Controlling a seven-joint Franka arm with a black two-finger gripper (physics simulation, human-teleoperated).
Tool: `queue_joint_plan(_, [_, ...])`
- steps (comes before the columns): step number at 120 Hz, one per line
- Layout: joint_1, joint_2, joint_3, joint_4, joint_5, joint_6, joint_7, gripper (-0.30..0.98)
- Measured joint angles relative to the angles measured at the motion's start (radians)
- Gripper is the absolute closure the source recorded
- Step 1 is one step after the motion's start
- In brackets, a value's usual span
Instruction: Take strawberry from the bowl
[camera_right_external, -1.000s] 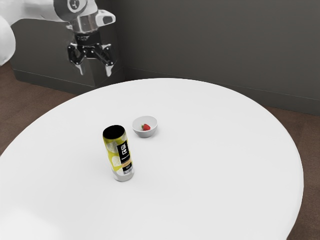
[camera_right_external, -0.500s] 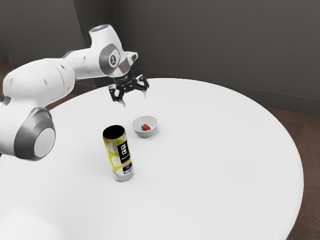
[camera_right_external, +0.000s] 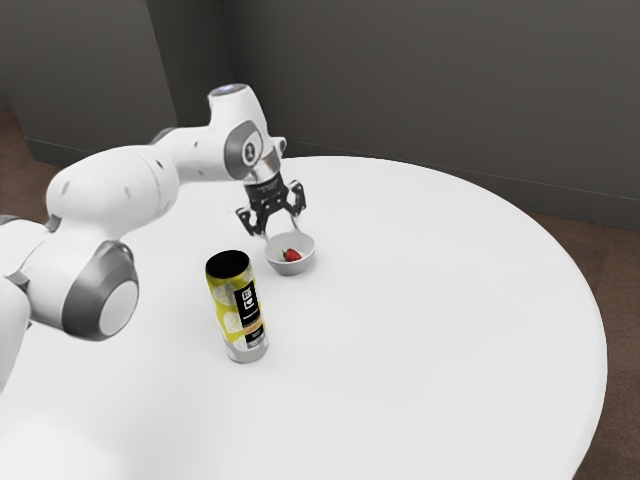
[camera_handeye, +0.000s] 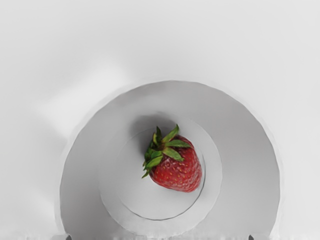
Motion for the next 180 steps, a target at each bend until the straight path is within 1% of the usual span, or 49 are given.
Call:
queue_joint_plan(39, [-0.004,0.038,0.0,0.009,0.001,0.026,-0.122,0.36])
queue_joint_plan(72, [-0.004,0.067,0.0,0.009,0.0,0.08,-0.184,0.39])
queue_joint_plan(139, [-0.002,0.099,-0.002,0.0,-0.002,0.136,-0.248,0.45])
queue_joint_plan(163, [-0.002,0.101,-0.003,-0.001,-0.002,0.145,-0.26,0.52])
queue_joint_plan(180, [-0.002,0.103,0.0,-0.001,-0.001,0.148,-0.266,0.54])
